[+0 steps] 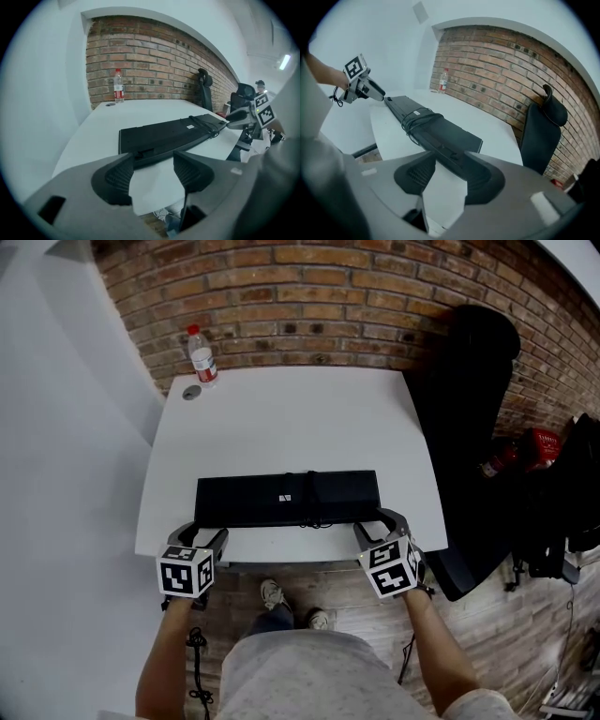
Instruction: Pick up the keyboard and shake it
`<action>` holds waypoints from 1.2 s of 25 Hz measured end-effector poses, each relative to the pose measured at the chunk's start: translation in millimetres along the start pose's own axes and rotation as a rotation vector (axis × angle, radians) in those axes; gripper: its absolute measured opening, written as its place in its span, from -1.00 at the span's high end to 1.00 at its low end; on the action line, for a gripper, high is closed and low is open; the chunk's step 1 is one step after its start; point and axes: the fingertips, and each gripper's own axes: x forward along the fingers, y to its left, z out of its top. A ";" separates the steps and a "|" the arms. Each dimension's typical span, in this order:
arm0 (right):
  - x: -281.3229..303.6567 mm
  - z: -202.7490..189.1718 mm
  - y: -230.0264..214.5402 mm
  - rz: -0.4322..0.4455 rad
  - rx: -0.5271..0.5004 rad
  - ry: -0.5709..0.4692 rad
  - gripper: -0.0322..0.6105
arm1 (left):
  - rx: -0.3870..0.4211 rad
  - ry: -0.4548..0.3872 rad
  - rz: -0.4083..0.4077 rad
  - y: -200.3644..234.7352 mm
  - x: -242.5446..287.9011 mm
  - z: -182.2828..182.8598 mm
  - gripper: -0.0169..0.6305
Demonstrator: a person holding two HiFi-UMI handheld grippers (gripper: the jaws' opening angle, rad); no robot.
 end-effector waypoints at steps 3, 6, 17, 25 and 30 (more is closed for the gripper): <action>-7.5 16.6 11.0 0.040 0.067 -0.054 0.35 | -0.012 -0.062 -0.029 -23.4 -6.7 16.0 0.21; -14.9 34.7 21.3 0.072 0.112 -0.105 0.41 | -0.024 -0.128 -0.067 -48.1 -12.6 33.0 0.29; -50.9 79.3 26.2 0.122 0.236 -0.257 0.86 | -0.064 -0.288 -0.084 -85.8 -36.0 72.1 0.97; -55.7 81.1 24.1 0.143 0.265 -0.269 0.86 | -0.085 -0.320 -0.082 -88.6 -41.1 82.3 0.97; -54.3 80.4 23.6 0.148 0.276 -0.274 0.86 | -0.088 -0.322 -0.082 -87.5 -39.0 82.3 0.97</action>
